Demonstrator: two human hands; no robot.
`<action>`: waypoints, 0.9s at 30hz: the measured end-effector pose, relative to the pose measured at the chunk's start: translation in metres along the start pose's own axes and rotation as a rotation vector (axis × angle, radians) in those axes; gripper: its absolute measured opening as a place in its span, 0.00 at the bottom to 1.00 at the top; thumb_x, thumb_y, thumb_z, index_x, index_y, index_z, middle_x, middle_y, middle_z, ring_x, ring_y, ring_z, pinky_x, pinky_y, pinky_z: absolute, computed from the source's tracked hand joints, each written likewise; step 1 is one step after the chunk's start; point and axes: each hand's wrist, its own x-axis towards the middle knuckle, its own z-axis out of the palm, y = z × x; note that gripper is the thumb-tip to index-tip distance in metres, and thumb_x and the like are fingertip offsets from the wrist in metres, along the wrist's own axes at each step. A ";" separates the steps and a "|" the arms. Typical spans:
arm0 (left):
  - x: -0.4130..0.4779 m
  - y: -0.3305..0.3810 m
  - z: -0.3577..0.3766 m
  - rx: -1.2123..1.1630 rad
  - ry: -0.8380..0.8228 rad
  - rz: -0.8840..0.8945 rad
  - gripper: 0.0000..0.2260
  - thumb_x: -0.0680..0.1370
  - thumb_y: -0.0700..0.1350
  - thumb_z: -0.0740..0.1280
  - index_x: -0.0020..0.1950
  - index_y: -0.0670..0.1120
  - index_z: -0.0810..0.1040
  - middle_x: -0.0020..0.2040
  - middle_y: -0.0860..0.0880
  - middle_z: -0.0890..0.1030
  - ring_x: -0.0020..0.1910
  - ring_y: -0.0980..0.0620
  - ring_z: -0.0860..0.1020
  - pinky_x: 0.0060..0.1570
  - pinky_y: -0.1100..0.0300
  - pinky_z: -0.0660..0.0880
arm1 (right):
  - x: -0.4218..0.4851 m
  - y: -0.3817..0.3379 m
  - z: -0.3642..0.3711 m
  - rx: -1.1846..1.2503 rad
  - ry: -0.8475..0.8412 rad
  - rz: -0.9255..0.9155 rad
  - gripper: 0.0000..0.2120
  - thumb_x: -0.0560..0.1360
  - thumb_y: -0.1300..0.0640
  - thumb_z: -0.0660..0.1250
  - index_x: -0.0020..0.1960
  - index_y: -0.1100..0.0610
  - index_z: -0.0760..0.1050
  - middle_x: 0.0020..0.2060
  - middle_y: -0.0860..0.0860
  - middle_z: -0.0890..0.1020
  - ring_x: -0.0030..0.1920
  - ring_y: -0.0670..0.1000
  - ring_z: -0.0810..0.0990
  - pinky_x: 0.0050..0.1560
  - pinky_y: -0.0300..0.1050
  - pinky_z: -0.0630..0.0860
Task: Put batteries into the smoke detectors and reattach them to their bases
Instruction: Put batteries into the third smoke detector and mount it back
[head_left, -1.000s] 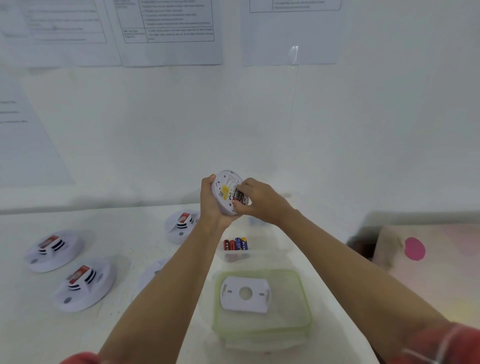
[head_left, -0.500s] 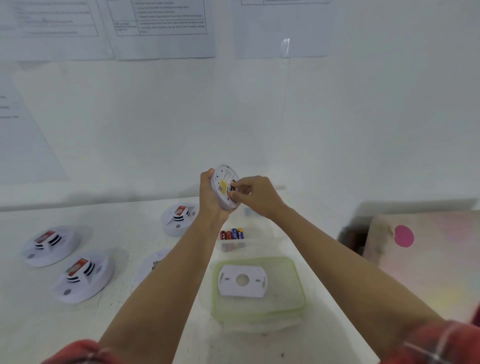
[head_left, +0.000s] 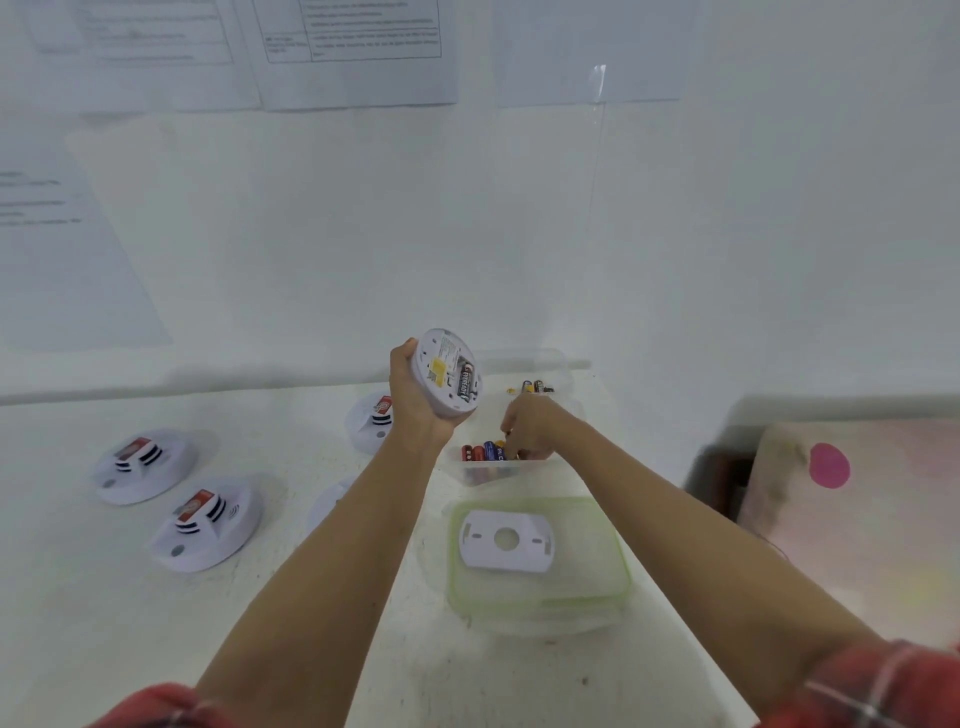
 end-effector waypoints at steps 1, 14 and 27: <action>-0.001 0.000 0.000 -0.002 -0.003 -0.003 0.16 0.75 0.58 0.56 0.50 0.50 0.75 0.47 0.46 0.75 0.44 0.48 0.72 0.48 0.55 0.70 | 0.002 0.001 0.002 -0.040 -0.005 0.009 0.19 0.72 0.64 0.68 0.62 0.66 0.74 0.42 0.57 0.77 0.37 0.54 0.75 0.43 0.45 0.77; 0.003 -0.007 0.012 -0.023 -0.094 -0.039 0.17 0.75 0.58 0.55 0.45 0.47 0.75 0.41 0.47 0.73 0.41 0.49 0.72 0.44 0.57 0.67 | -0.004 -0.009 -0.002 0.408 0.430 -0.324 0.16 0.74 0.56 0.68 0.59 0.62 0.78 0.41 0.64 0.80 0.38 0.50 0.71 0.40 0.41 0.66; 0.008 -0.017 0.021 -0.025 -0.063 -0.030 0.15 0.75 0.56 0.55 0.47 0.47 0.74 0.41 0.48 0.71 0.39 0.51 0.71 0.41 0.59 0.67 | 0.007 -0.009 -0.009 0.424 0.511 -0.218 0.11 0.64 0.56 0.74 0.45 0.57 0.83 0.36 0.54 0.80 0.33 0.50 0.74 0.29 0.37 0.67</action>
